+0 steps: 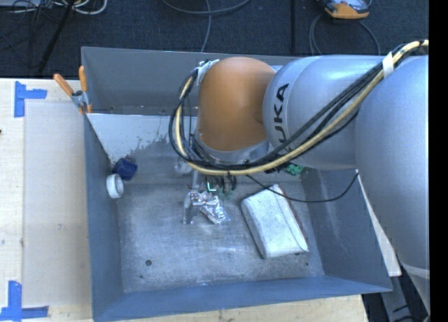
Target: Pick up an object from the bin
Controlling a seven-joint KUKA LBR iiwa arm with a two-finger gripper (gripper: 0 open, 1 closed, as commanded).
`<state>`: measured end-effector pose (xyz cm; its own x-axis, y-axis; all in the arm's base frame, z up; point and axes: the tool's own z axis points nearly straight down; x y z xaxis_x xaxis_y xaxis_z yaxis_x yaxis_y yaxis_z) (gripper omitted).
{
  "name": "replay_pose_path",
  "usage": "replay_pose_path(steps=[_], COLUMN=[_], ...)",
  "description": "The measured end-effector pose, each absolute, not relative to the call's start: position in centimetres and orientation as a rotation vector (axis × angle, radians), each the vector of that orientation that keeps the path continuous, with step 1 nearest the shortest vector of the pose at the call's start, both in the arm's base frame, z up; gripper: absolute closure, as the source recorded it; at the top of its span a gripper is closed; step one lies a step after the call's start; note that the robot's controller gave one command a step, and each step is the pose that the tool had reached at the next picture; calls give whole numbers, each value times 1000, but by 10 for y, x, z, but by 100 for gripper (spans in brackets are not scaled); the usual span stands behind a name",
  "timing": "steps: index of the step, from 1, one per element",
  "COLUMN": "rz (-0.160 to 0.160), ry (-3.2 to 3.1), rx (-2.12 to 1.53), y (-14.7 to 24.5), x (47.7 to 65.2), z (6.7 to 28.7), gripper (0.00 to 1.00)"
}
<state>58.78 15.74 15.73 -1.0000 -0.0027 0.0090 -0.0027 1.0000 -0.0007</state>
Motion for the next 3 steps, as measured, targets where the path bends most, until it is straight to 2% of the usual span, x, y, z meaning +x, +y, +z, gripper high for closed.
replay_pose_path(steps=[1, 2, 3], rz=[2, -2, 0], ry=[-3133, -3140, -3146], rx=[118, 120, 155], y=[95, 99, 77], x=[600, 602, 600], z=[78, 83, 192], gripper=[0, 100, 100])
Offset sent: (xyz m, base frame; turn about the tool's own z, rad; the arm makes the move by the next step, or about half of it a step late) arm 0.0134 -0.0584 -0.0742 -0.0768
